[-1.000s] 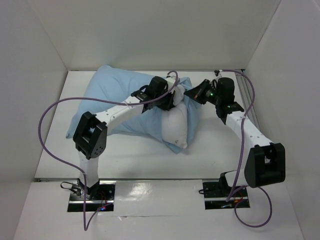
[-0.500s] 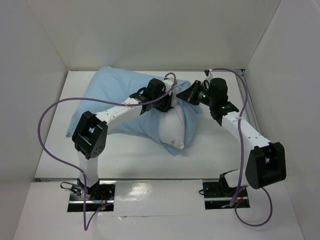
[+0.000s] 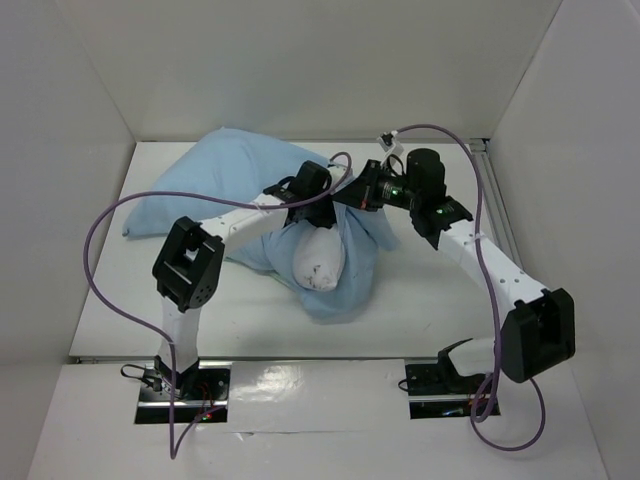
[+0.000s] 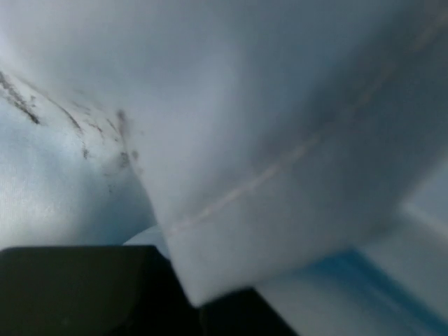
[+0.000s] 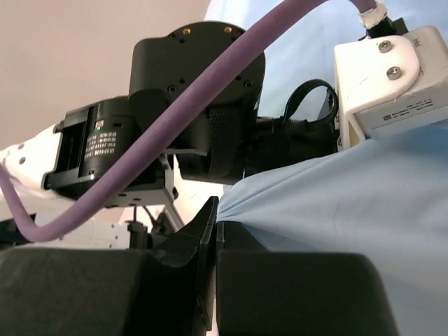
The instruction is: Put the pillow into the pillowcase
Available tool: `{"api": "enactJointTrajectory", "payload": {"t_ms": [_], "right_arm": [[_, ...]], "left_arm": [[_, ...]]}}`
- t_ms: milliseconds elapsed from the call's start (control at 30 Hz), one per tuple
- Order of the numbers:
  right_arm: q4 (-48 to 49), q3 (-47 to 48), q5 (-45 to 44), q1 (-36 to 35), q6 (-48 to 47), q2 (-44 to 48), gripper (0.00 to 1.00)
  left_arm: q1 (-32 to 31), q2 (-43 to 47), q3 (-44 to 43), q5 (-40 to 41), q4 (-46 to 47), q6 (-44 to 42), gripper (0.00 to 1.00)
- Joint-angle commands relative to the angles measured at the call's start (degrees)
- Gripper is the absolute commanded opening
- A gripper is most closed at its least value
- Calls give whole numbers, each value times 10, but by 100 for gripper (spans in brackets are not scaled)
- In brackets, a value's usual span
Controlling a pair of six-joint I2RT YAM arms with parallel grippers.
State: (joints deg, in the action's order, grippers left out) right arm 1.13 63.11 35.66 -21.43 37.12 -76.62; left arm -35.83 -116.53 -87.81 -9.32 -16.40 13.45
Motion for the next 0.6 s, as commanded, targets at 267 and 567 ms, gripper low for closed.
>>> {"api": "enactJointTrajectory", "payload": {"t_ms": [267,567], "right_arm": [[-53,71,53,-12,-103,141,0],[-95,-112,4,-12,-153,114,0]], "left_arm": [[8,-29,56,-8,-224,16,0],[25,23,-50,-82,-274,22,0]]}}
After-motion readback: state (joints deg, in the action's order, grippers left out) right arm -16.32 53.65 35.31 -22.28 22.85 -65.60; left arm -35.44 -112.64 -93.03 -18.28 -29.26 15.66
